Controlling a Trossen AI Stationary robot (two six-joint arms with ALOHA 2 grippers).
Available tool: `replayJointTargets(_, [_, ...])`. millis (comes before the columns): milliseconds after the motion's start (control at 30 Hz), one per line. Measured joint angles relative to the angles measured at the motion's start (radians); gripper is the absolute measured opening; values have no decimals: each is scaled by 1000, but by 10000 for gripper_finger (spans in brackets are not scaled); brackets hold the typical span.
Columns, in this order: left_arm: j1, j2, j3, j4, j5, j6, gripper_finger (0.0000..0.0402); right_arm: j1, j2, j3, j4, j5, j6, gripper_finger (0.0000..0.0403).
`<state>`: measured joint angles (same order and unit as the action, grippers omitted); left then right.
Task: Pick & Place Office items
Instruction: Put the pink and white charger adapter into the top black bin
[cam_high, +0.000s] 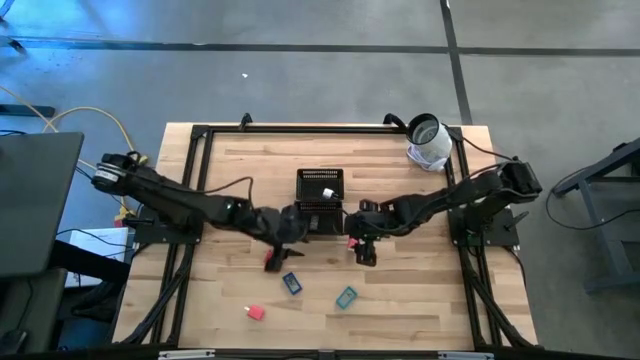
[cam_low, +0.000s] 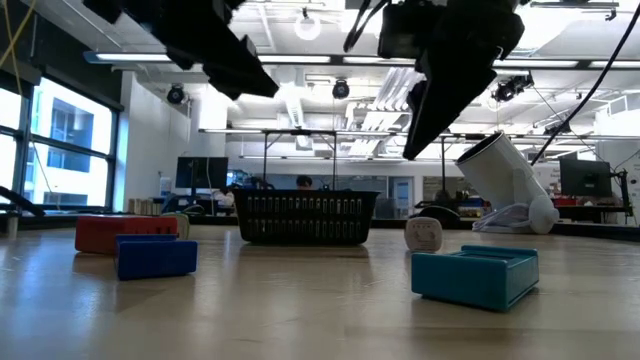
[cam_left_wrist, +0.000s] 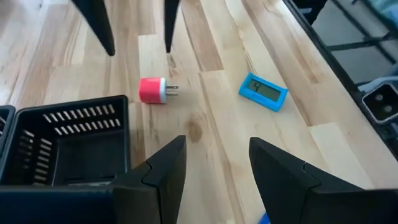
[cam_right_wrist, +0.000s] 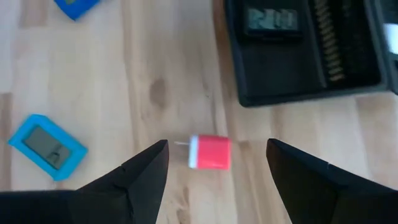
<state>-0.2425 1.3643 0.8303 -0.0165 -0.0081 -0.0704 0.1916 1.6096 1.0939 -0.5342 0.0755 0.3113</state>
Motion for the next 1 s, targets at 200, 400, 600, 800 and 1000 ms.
replayJointTargets(200, [-54,0,0,5,-78,-5,171,-18,0,-18,8,-23,12,259])
replayJointTargets(400, [-61,0,0,23,-82,-11,171,-17,45,-19,32,-63,15,259])
replayJointTargets(600, [-61,0,0,25,-82,-37,171,-17,112,-18,39,-86,18,259])
replayJointTargets(800, [-61,0,0,25,-82,-39,171,-17,117,-18,42,-78,17,258])
replayJointTargets(1000, [-61,0,0,25,-82,-41,171,-17,117,-18,45,-60,18,259])
